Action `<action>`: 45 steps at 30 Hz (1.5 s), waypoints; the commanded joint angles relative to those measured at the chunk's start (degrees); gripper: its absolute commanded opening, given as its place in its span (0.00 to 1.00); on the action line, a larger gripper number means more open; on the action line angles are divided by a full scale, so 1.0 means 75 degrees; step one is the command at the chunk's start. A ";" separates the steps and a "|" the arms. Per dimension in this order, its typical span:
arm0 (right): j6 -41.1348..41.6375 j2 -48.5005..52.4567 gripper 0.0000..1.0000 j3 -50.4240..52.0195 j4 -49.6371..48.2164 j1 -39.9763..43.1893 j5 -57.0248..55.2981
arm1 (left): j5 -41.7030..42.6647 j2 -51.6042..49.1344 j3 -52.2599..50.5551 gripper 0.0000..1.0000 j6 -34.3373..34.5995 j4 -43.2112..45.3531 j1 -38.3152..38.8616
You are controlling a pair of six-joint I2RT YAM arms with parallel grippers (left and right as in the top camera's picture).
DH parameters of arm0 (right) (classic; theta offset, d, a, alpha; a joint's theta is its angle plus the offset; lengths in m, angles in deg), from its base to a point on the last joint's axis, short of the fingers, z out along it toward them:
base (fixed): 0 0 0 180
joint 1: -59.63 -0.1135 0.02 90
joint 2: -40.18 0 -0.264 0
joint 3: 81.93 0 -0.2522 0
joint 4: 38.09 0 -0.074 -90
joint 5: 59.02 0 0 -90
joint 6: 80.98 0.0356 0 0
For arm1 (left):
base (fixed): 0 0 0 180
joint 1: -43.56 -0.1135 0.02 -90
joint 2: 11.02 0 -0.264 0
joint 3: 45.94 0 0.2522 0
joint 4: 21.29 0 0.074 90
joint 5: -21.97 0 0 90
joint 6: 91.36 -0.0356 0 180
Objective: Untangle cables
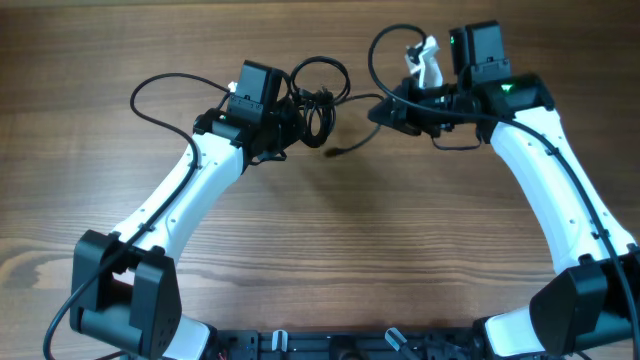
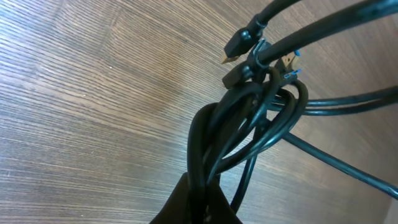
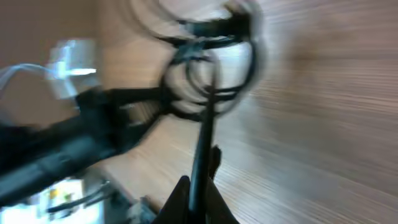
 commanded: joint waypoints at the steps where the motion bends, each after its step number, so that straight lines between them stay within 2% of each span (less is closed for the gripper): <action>1: -0.0157 0.0000 0.06 -0.0227 0.0166 0.0052 -0.3599 | 0.0635 -0.0029 -0.0044 0.04 -0.0968 0.0128 -0.0058; 3: -0.0227 0.0000 0.11 -0.0224 -0.0026 0.0052 -0.4695 | 0.2165 -0.0029 -0.0044 0.04 -0.1862 0.0653 -0.0058; 5: -0.0912 0.0000 0.22 -0.0227 -0.0216 0.0052 -0.4465 | 0.3322 -0.0026 -0.0044 0.04 -0.2463 0.1058 -0.0064; 7: -0.1772 0.0000 0.47 -0.0227 -0.0122 0.0052 -0.3442 | 0.4648 -0.0026 -0.0044 0.04 -0.3319 0.1241 -0.0160; 8: -0.1900 0.0000 0.57 -0.0230 0.0015 0.0052 -0.3174 | 0.4969 -0.0026 -0.0044 0.04 -0.3459 0.1212 -0.0265; 9: -0.1999 -0.0003 0.61 -0.0254 0.0157 0.0052 -0.2911 | 0.5082 -0.0026 -0.0044 0.04 -0.3485 0.1160 -0.0370; 12: -0.2235 -0.0012 0.68 -0.0583 0.0449 0.0041 -0.1585 | 0.5563 -0.0026 -0.0044 0.04 -0.3637 0.1174 -0.0670; 14: -0.2212 -0.0017 0.69 -0.0833 0.0446 -0.0009 -0.0769 | 0.6111 -0.0026 -0.0044 0.04 -0.3978 0.1195 -0.0851; 16: -0.1845 -0.0017 0.68 -0.1087 0.0367 -0.0134 -0.0204 | 0.6100 -0.0029 -0.0044 0.04 -0.4004 0.1119 -0.0941; 19: -0.1116 0.0012 0.61 -0.1125 -0.0009 -0.0577 -0.0125 | 0.6073 -0.0029 -0.0044 0.04 -0.3908 0.1212 -0.0944; 21: 0.0119 0.0073 0.56 -0.1005 -0.0239 -0.1134 -0.1271 | 0.6070 -0.0029 -0.0044 0.04 -0.2876 0.1460 -0.0959; 23: 0.0714 0.0157 0.53 -0.0968 -0.0245 -0.1262 -0.1848 | 0.6070 -0.0029 -0.0044 0.04 -0.2299 0.1510 -0.0959; 26: 0.1139 0.0443 0.51 -0.0927 -0.0379 -0.1276 -0.1888 | 0.6076 -0.0029 -0.0044 0.04 -0.1408 0.1524 -0.0959; 31: 0.1198 0.0880 0.50 -0.0927 -0.0338 -0.1276 -0.1760 | 0.6100 -0.0029 -0.0044 0.04 -0.1090 0.1629 -0.0959; 38: 0.1311 0.1306 0.41 -0.0927 -0.0335 -0.1276 -0.1760 | 0.6097 -0.0029 -0.0044 0.04 0.0157 0.1906 -0.0959; 43: 0.0487 0.1384 0.43 -0.0933 -0.0227 -0.1139 -0.1743 | 0.6100 -0.0029 -0.0044 0.04 0.1603 0.1903 -0.1139; 45: 0.0064 0.1384 0.49 -0.0933 -0.0111 -0.1043 -0.1518 | 0.6065 -0.0029 -0.0044 0.04 0.2465 0.1900 -0.1247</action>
